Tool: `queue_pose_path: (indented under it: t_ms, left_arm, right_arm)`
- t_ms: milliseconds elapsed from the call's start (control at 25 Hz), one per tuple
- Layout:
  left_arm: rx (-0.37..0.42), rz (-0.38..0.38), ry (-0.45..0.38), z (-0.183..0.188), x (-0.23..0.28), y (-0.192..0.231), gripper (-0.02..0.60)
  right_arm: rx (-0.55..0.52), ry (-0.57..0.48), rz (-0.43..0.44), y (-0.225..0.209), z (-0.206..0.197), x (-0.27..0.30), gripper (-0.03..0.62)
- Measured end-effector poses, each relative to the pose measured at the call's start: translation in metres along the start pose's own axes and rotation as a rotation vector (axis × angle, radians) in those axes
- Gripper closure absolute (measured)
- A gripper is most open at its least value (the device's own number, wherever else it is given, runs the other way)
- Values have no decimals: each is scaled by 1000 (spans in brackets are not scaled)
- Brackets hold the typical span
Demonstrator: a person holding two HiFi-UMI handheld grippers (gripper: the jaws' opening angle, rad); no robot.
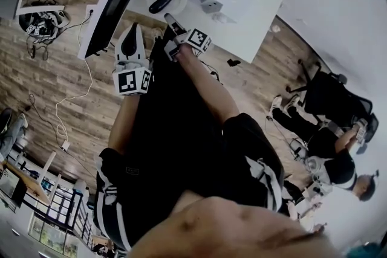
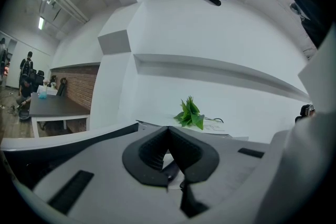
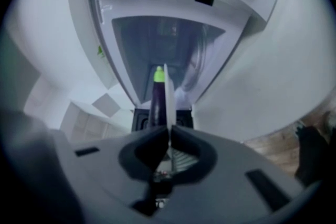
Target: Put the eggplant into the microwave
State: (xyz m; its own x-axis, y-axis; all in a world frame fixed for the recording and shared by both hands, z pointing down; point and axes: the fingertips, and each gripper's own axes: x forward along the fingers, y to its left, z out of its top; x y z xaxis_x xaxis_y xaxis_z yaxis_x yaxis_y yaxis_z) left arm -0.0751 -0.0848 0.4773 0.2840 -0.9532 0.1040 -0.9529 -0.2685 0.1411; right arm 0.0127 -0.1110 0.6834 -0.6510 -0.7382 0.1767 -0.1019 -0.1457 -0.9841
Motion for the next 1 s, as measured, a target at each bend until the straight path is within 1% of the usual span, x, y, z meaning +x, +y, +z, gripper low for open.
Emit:
queue_pose_path:
  t_ms: [240, 400, 640, 840, 1000]
  left_arm:
    - [-13, 3, 6, -7, 4, 7, 549]
    - [-15, -1, 4, -6, 4, 10, 549]
    - [-19, 1, 2, -4, 5, 16, 549]
    - [-21, -6, 5, -6, 6, 16, 549]
    - [-27, 1, 7, -7, 7, 19, 549]
  right_arm:
    - [19, -57, -16, -11, 14, 10, 556]
    - [15, -88, 1, -14, 24, 17, 556]
    - [26, -132, -8, -17, 37, 26, 556]
    - [21, -158, 13, -19, 47, 34, 556]
    - [30, -180, 0, -25, 55, 38, 556]
